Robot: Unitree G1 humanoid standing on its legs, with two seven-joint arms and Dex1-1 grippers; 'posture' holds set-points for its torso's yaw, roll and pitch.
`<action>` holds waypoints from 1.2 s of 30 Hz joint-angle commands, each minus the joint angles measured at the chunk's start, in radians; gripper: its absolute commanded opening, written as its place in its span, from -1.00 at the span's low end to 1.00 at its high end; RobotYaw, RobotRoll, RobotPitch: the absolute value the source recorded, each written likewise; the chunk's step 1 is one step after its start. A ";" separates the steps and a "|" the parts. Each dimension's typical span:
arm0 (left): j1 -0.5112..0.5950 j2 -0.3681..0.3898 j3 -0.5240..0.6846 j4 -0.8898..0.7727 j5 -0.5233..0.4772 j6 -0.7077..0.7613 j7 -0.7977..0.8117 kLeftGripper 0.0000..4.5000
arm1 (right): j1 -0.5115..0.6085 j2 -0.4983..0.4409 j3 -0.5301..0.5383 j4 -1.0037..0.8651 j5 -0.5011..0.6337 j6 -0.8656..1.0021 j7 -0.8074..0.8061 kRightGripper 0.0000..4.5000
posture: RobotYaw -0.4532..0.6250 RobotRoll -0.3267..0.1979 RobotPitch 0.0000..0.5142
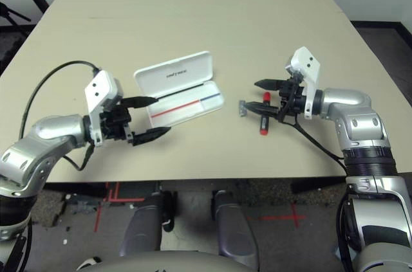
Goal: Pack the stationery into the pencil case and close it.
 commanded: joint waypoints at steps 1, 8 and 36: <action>-0.008 -0.003 -0.068 0.032 0.054 0.041 0.003 0.98 | 0.011 -0.003 0.020 -0.025 0.002 0.008 0.005 1.00 | -0.25 0.25 -0.29; -0.042 -0.034 -0.134 0.103 0.134 0.054 0.006 0.98 | 0.011 0.003 0.026 -0.036 0.002 0.006 -0.004 1.00 | -0.27 0.25 -0.35; -0.071 -0.049 -0.148 0.143 0.174 0.095 -0.046 -0.99 | 0.072 -0.080 0.059 -0.160 0.029 0.122 0.048 1.00 | -0.30 0.25 -0.34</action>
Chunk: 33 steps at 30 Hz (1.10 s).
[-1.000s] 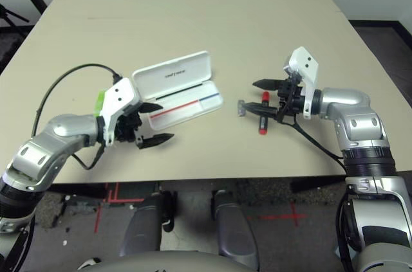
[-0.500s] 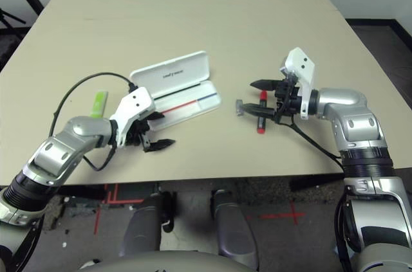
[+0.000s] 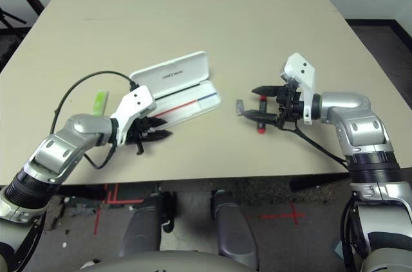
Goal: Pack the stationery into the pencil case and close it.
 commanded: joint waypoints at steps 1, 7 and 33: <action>-0.001 0.001 -0.011 0.016 0.012 -0.001 -0.013 -0.99 | 0.014 -0.019 0.027 -0.034 0.005 0.019 0.021 1.00 | -0.30 0.25 -0.34; 0.000 0.058 -0.008 -0.008 0.030 -0.079 -0.076 -0.99 | 0.015 -0.021 0.038 -0.050 0.007 0.033 0.032 1.00 | -0.29 0.25 -0.34; 0.093 0.176 0.036 0.054 0.028 -0.524 -0.382 -0.99 | 0.035 -0.047 0.161 -0.158 -0.042 0.015 0.051 1.00 | -0.27 0.25 -0.30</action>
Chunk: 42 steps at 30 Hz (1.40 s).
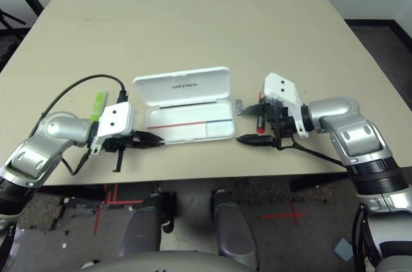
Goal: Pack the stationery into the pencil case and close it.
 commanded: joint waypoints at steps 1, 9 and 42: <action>0.019 0.013 -0.012 0.012 0.026 -0.017 -0.026 -0.99 | -0.002 0.000 0.013 -0.020 -0.004 0.000 -0.001 1.00 | -0.27 0.25 -0.30; 0.023 0.014 -0.029 0.052 0.097 -0.052 -0.029 -0.99 | -0.007 0.008 0.018 -0.023 -0.006 -0.006 -0.006 1.00 | -0.26 0.25 -0.28; 0.097 0.006 0.002 -0.045 0.098 0.076 -0.004 -0.50 | -0.046 0.029 0.023 0.028 -0.031 -0.051 -0.010 1.00 | -0.23 0.25 -0.28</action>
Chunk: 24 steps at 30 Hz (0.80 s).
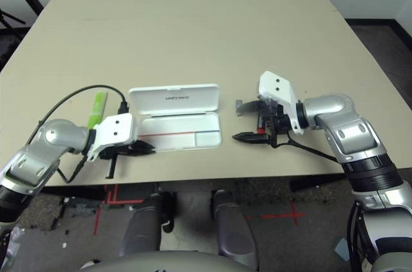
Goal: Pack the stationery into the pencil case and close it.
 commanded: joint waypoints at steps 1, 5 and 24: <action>0.026 0.000 -0.005 -0.026 -0.012 0.021 0.001 -0.34 | -0.005 0.003 0.017 0.012 -0.010 -0.012 0.007 1.00 | -0.22 0.25 -0.28; 0.036 -0.006 0.009 -0.041 -0.026 0.021 0.005 0.35 | -0.002 0.005 0.015 0.010 -0.014 -0.015 0.006 1.00 | -0.23 0.25 -0.28; -0.002 0.058 0.292 -0.145 -0.349 0.141 -0.010 0.99 | -0.035 0.085 -0.193 -0.092 0.186 0.226 -0.196 1.00 | -0.27 0.25 -0.29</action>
